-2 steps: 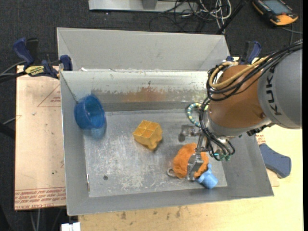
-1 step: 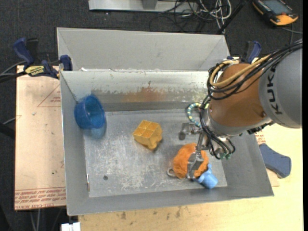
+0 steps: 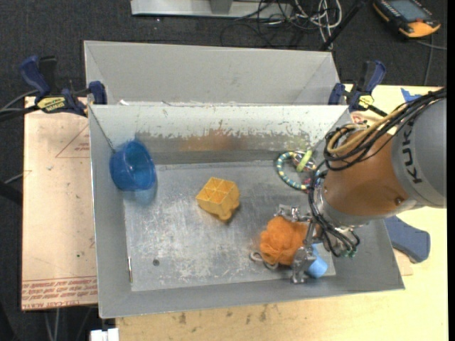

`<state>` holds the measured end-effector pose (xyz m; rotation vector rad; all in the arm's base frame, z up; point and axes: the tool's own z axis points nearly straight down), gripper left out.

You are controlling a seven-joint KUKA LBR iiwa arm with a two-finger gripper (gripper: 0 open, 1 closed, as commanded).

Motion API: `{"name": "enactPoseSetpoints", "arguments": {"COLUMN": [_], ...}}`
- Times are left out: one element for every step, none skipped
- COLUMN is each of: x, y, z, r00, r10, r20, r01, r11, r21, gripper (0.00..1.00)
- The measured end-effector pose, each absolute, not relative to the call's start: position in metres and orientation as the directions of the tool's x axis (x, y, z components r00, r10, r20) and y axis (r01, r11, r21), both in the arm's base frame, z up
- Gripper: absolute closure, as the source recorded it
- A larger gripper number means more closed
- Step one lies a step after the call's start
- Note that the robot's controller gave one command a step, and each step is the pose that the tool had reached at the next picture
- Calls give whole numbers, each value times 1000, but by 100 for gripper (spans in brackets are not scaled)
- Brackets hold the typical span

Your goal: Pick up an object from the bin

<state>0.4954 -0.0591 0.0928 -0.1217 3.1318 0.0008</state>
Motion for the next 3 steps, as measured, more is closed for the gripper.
{"name": "enactPoseSetpoints", "arguments": {"x": [501,496,499], "y": [-60,-43,-46], "z": [102,103,77], "r00": [-992,-999,-970], "r10": [-129,-38,-242], "r20": [1,-3,-2], "r01": [-129,-38,-242], "r11": [992,999,970], "r21": [2,1,1], "gripper": [0,0,0]}}
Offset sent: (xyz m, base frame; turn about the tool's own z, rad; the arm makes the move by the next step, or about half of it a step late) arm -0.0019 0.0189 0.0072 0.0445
